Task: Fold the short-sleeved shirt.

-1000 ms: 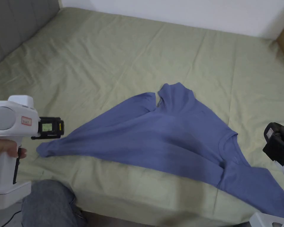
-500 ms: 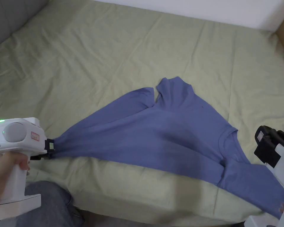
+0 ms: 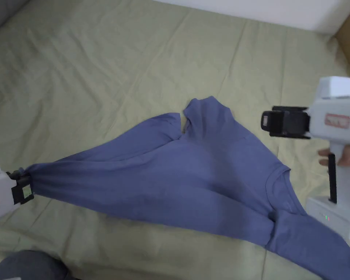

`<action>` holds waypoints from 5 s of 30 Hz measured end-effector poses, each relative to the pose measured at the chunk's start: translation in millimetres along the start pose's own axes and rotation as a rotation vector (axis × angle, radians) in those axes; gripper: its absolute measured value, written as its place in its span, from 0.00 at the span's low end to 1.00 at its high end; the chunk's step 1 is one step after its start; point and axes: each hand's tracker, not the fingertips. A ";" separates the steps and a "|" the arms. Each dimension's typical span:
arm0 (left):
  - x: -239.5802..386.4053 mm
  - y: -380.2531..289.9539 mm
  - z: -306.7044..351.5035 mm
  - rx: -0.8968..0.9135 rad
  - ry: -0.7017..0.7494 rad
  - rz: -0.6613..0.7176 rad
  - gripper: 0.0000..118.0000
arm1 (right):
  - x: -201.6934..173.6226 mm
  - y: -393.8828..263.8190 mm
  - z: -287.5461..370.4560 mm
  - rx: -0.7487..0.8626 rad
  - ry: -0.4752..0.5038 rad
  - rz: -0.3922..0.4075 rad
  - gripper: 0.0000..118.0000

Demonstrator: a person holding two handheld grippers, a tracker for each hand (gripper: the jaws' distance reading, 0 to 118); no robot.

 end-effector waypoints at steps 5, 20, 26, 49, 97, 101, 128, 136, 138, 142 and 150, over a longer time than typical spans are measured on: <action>4.2 -7.6 -0.1 -0.044 0.012 0.086 0.00 | 10.5 48.6 -116.9 -0.229 -0.018 0.029 0.98; 14.5 -1.8 -13.3 -0.076 0.080 0.126 0.00 | 32.3 7.1 -252.8 -0.491 -0.062 -0.039 0.64; 12.5 -3.1 -16.6 -0.082 0.093 0.139 0.00 | 30.6 14.2 -227.7 -0.437 0.007 -0.058 0.01; 119.7 240.3 116.7 0.420 -0.281 0.072 0.00 | 115.3 102.5 256.6 0.221 -0.117 -0.142 0.01; 240.4 365.0 -110.8 0.392 0.005 -0.179 0.00 | 150.5 204.8 1.5 0.363 -0.455 -0.282 0.01; 206.6 297.2 -113.8 0.286 -0.035 -0.163 0.00 | 146.4 124.6 -9.6 0.259 -0.403 -0.313 0.01; 73.5 -66.9 -16.8 -0.150 0.037 -0.107 0.00 | 71.0 -285.6 77.3 -0.081 -0.210 -0.435 0.01; 49.1 -46.3 23.5 0.060 0.070 -0.085 1.00 | 67.8 -275.0 124.2 0.010 -0.231 -0.370 0.95; 50.8 -35.4 49.0 0.171 0.047 -0.133 1.00 | 63.4 -258.9 148.4 0.118 -0.218 -0.312 0.94; 73.4 -23.6 89.3 0.413 0.034 -0.227 1.00 | 41.7 -225.6 193.8 0.321 -0.212 -0.197 0.95; 116.6 -41.3 117.1 0.614 -0.043 -0.288 0.75 | -1.1 -212.7 202.4 0.563 -0.271 -0.196 0.93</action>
